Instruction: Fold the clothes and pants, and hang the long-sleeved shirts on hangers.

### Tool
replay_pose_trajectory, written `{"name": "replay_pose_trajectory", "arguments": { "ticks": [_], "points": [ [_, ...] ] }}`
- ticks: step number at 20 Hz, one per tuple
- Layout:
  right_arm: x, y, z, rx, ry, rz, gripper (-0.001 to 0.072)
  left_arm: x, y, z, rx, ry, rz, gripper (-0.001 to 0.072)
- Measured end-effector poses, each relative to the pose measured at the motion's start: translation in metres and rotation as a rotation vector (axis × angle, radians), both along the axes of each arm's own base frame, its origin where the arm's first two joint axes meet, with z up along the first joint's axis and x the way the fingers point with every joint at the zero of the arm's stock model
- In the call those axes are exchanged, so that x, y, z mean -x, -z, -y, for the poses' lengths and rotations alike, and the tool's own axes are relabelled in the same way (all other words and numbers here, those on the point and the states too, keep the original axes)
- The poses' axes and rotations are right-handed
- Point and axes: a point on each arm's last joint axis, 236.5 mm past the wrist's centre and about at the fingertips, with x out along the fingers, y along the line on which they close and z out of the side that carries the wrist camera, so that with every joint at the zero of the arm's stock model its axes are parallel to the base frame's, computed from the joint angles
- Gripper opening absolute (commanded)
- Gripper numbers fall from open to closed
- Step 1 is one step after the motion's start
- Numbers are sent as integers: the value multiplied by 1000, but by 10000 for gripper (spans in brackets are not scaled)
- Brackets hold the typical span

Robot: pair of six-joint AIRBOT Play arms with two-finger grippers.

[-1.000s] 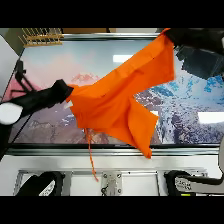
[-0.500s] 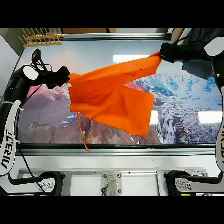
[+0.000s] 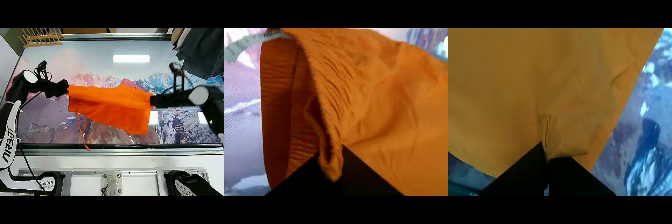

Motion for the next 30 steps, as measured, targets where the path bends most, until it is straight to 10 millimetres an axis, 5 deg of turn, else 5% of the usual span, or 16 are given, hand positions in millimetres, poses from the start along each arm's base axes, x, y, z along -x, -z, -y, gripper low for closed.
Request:
{"name": "replay_pose_trajectory", "arguments": {
  "ticks": [5,10,13,18,21,23,25,30],
  "points": [
    [53,79,6,25,15,-118,5,39,50,5,21,-4,-131,13],
    [61,92,8,10,56,-134,5,54,63,10,55,-17,-171,13],
    [15,47,20,-50,171,4,5,33,29,22,135,-58,-57,13],
    [-87,-102,71,-153,372,437,5,-16,-67,37,211,-66,213,13],
    [-117,-144,89,-132,385,587,4,-32,-90,43,213,-43,281,13],
    [-125,-133,92,-81,350,573,4,-36,-81,43,202,-35,268,13],
    [-121,-100,87,-17,281,497,4,-33,-59,43,191,-26,218,13],
    [-58,-6,56,62,97,234,4,-9,7,31,180,-56,64,13]
  ]
}}
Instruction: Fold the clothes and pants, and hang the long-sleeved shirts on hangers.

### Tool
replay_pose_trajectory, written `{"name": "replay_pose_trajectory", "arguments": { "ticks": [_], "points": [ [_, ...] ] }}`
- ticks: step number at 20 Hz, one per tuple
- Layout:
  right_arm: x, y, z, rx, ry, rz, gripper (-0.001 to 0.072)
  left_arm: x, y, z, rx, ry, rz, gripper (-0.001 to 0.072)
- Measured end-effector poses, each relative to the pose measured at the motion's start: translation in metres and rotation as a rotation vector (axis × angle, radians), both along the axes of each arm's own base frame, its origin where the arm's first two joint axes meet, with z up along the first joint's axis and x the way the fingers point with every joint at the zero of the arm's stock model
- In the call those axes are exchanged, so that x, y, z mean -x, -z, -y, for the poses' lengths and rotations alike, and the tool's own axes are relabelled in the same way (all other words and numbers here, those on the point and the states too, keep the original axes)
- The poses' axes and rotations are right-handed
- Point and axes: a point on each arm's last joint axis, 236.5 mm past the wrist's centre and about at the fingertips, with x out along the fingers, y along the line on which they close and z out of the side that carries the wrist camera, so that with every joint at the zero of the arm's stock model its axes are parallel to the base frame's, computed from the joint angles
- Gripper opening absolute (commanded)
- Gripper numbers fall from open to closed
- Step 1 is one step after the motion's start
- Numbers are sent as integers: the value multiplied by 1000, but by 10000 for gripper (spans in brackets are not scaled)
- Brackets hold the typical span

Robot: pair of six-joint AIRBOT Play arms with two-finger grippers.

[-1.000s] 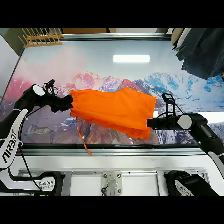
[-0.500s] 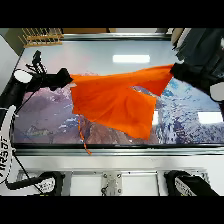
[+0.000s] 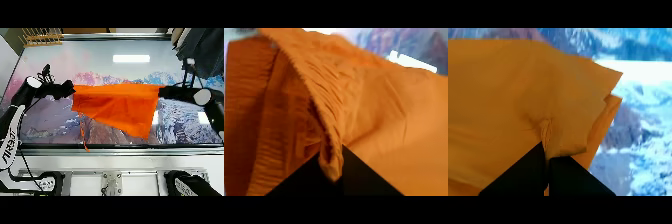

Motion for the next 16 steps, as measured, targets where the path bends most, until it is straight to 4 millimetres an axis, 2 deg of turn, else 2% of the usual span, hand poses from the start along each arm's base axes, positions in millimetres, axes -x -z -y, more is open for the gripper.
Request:
{"name": "replay_pose_trajectory", "arguments": {
  "ticks": [4,8,12,16],
  "points": [
    [68,41,-21,5,-95,-168,4,21,31,-9,10,-19,-86,13],
    [116,71,-29,-11,-126,-322,6,38,49,-9,22,-19,-145,13],
    [142,80,-41,-68,-142,-416,6,44,54,-8,19,-6,-158,13],
    [161,73,-65,-164,-183,-470,5,47,55,-8,19,-1,-164,13]
  ]
}}
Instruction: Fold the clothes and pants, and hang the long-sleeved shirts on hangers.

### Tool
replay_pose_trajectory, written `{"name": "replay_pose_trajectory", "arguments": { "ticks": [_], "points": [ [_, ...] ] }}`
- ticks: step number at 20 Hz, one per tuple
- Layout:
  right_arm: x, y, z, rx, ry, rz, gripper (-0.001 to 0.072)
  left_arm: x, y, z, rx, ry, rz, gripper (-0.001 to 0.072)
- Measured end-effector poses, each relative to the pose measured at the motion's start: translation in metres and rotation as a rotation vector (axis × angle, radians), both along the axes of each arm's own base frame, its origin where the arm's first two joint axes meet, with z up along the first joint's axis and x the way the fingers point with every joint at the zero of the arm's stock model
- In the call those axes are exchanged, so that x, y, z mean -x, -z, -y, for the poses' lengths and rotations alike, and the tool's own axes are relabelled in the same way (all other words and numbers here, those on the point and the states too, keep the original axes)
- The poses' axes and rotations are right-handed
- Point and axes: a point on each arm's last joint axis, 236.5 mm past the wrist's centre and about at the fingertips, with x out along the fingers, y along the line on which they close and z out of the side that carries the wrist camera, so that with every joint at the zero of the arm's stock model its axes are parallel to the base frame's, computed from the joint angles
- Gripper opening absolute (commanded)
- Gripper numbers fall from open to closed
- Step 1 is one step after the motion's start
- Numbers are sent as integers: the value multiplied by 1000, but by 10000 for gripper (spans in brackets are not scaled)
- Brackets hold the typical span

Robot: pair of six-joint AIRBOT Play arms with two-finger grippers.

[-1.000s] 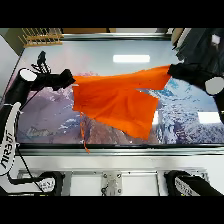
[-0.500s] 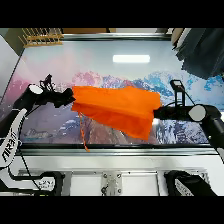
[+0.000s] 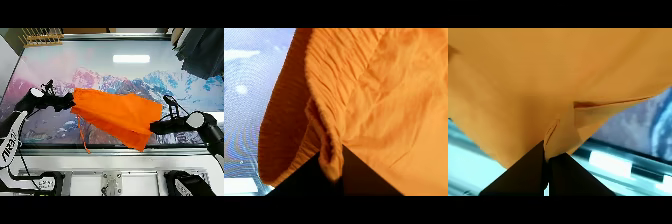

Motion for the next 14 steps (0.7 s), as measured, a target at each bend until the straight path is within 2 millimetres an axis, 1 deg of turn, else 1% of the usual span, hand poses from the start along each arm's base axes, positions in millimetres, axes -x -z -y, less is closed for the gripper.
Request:
{"name": "replay_pose_trajectory", "arguments": {
  "ticks": [3,5,8,10,11,12,13,14],
  "points": [
    [11,-11,-17,-44,-43,4,5,1,0,1,2,3,-4,13],
    [22,-15,-28,-60,-85,-4,6,1,0,1,2,3,-4,13],
    [39,-14,-46,-70,-158,-34,9,2,0,1,3,7,-5,13],
    [49,-9,-57,-67,-205,-62,22,2,0,1,4,6,-5,14],
    [55,-6,-64,-68,-233,-80,130,2,0,1,4,6,-5,26],
    [60,-4,-69,-67,-252,-98,371,2,0,1,4,6,-5,269],
    [64,-1,-72,-63,-271,-112,551,2,0,1,4,6,-5,518],
    [66,0,-74,-64,-276,-116,549,2,-1,1,4,5,-3,554]
  ]
}}
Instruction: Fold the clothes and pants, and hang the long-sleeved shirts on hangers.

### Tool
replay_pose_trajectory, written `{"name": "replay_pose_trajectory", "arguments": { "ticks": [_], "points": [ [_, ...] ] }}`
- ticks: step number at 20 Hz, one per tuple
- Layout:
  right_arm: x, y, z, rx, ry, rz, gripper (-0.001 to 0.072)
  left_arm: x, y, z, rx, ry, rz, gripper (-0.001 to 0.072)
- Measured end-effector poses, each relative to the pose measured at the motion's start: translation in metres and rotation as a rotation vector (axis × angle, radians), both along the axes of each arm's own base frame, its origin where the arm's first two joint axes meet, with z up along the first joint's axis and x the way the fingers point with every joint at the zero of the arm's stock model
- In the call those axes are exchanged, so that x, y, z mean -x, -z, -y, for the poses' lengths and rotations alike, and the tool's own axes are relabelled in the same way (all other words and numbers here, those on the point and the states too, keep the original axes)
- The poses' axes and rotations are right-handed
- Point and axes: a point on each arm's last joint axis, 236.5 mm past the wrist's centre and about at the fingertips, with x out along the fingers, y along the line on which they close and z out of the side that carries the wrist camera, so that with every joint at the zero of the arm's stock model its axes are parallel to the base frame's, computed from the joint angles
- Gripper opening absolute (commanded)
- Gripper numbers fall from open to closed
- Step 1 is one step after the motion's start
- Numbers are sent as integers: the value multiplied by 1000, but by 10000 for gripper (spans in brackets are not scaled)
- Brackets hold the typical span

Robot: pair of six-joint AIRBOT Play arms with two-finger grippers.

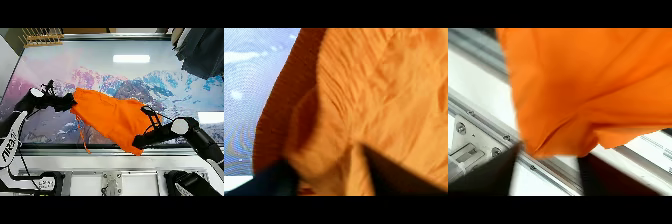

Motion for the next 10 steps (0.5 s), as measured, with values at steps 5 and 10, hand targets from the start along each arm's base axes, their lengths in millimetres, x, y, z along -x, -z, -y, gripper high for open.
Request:
{"name": "replay_pose_trajectory", "arguments": {
  "ticks": [5,10],
  "points": [
    [-34,-11,39,26,181,79,550,-7,-36,-18,-22,-20,99,553],
    [-55,7,141,124,619,32,720,4,-93,-23,-33,6,206,13]
  ]
}}
